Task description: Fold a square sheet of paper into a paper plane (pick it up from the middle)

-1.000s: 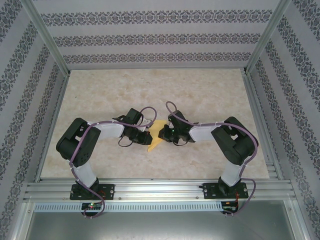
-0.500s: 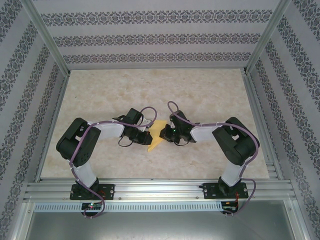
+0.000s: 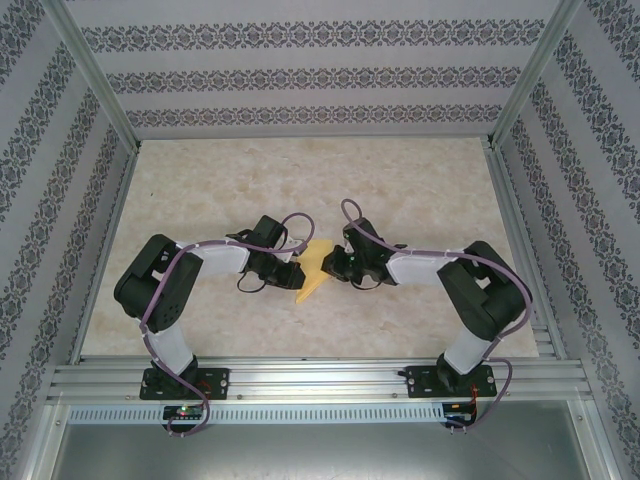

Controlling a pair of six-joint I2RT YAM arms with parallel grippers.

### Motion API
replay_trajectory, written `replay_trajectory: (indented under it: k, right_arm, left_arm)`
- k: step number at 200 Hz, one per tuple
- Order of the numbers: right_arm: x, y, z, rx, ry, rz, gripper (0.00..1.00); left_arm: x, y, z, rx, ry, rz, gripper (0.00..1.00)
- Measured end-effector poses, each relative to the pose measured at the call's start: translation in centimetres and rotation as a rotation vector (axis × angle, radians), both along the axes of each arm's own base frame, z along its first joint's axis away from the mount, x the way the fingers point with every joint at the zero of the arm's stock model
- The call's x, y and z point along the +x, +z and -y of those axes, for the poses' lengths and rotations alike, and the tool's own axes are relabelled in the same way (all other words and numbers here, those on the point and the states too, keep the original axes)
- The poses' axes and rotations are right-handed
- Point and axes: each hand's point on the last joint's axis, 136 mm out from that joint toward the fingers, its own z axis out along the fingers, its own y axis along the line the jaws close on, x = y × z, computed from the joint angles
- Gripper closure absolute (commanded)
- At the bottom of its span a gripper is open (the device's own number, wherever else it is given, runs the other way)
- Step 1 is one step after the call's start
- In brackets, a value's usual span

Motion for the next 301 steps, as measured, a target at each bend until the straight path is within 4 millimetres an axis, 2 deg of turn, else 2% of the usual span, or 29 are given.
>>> replay_trajectory:
  k: [23,38,59,93,167,205,214,241,276,301]
  right_arm:
    - [0.2,1.9,-1.3,0.026,0.021,0.039,0.87]
    - [0.2,2.3,-2.1,0.033,0.038,0.047,0.87]
    - [0.0,1.1,-2.7,0.021,0.051,0.029,0.88]
    - [-0.8,-3.1,-2.1,-0.053,0.049,-0.053,0.9]
    - [-0.7,-3.1,-2.0,-0.077,0.045,-0.03,0.92]
    - [-0.8,-3.1,-2.1,-0.078,0.047,-0.028,0.92]
    - [-0.7,-3.0,-2.1,-0.077,0.047,-0.028,0.92]
    - [-0.8,-3.1,-2.1,-0.083,0.046,-0.024,0.91]
    - [-0.7,-3.1,-2.1,-0.083,0.044,-0.023,0.91]
    - [-0.7,-3.1,-2.1,-0.085,0.044,-0.024,0.91]
  left_arm:
    - [0.0,0.0,0.0,-0.001,0.002,-0.001,0.88]
    - [0.1,0.0,0.0,-0.002,0.002,-0.002,0.88]
    - [0.0,0.0,0.0,-0.002,0.001,-0.003,0.88]
    - [0.1,0.0,0.0,-0.003,0.001,-0.003,0.87]
    - [0.1,0.4,0.0,-0.003,0.002,-0.003,0.81]
    - [0.4,0.9,-0.4,0.026,0.038,-0.002,0.71]
    - [0.5,1.3,-0.6,0.034,0.053,0.002,0.67]
    - [0.9,3.2,-1.0,0.037,0.113,0.026,0.67]
    - [0.9,6.2,-1.1,-0.022,0.189,0.044,0.76]
    - [0.0,7.2,-0.2,-0.109,0.199,-0.001,0.81]
